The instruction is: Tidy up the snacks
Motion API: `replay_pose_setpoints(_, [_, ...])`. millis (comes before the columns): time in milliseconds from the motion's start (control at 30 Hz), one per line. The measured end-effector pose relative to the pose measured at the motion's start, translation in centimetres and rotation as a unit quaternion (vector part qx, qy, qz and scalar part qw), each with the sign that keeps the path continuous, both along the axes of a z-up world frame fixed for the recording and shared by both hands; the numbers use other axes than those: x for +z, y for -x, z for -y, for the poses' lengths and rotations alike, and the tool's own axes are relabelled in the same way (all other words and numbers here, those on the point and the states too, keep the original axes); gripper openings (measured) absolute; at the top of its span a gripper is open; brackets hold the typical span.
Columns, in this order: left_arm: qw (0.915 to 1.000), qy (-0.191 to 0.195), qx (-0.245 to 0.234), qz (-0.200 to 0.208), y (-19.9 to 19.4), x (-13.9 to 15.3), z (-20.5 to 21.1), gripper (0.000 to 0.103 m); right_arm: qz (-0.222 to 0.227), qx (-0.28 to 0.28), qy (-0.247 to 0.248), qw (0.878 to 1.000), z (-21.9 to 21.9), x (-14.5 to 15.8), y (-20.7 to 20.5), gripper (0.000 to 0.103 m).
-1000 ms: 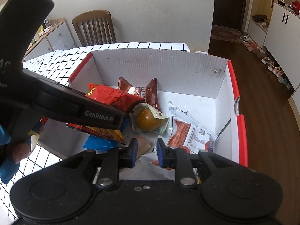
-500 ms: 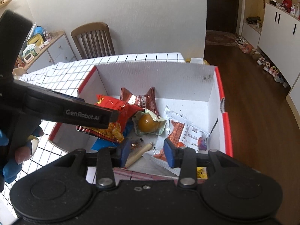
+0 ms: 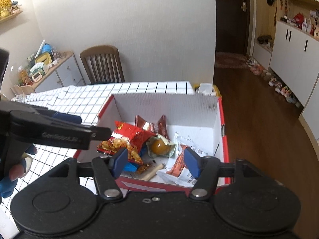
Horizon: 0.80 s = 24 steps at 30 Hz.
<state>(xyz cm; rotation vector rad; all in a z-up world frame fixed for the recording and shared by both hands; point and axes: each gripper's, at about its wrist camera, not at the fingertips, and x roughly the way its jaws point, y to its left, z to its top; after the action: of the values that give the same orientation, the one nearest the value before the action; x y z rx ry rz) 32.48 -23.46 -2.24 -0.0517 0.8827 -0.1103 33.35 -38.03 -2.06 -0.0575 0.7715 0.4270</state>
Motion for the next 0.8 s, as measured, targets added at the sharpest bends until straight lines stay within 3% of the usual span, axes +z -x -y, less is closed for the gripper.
replay_pose_setpoints(133, [0.9998,0.008,-0.001,0.019,1.6,1.3,-0.6,0.074,0.015,-0.005,-0.012,1.000,0.3,1.0,0.7,0.063])
replay_pose_setpoints(567, [0.9979,0.026,-0.015,0.057,6.5,3.7,-1.8,0.074,0.061,-0.012,-0.038,0.997,0.4,2.9,4.0,0.088])
replay_pose_setpoints(700, [0.9970,0.039,-0.021,0.063,7.8,4.1,-2.4,0.074,0.087,-0.010,-0.034,0.996,0.3,3.4,5.0,0.091])
replay_pose_setpoints(800, [0.9965,0.041,-0.024,0.069,8.9,4.3,-2.6,0.074,0.107,-0.016,-0.042,0.993,0.5,3.7,6.0,0.101])
